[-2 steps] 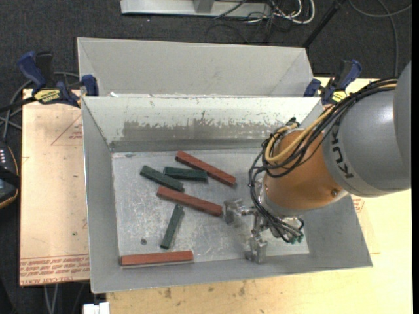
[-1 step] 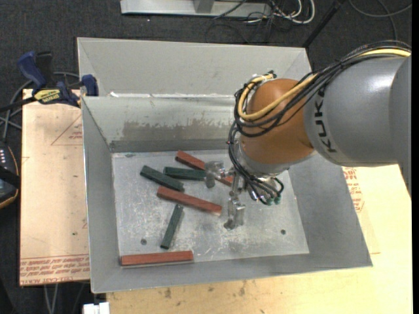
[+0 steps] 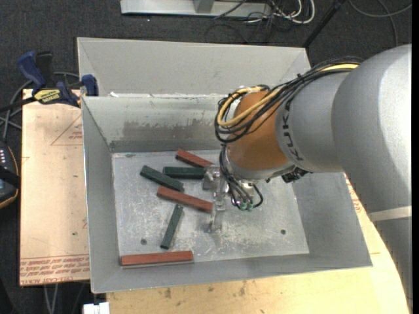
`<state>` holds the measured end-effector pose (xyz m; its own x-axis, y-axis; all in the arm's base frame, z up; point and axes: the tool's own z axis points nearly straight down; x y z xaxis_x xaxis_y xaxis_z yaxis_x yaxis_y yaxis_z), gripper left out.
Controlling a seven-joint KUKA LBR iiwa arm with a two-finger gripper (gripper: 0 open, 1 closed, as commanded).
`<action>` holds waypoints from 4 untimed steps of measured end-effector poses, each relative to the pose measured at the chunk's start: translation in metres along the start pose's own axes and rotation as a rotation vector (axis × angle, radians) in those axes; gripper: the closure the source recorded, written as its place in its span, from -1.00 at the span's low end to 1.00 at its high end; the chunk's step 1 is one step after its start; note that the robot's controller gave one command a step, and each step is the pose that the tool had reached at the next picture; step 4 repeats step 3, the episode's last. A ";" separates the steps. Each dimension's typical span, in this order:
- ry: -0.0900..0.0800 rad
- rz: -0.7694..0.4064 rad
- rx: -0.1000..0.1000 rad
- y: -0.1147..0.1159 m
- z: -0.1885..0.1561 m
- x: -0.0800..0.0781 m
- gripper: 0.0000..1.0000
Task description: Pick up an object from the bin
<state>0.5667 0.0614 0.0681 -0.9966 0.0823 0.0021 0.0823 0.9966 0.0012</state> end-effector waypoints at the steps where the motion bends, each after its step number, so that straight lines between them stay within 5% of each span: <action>1: -0.004 0.223 -0.003 0.058 -0.002 0.007 -1.00; 2: -0.004 0.225 -0.001 0.056 -0.003 0.006 1.00; 3: -0.012 -0.075 -0.002 0.060 -0.196 0.025 1.00; 4: -0.012 -0.075 -0.002 0.060 -0.196 0.025 1.00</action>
Offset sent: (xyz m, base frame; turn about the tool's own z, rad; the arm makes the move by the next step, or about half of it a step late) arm -0.0026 0.0550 0.0019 0.2286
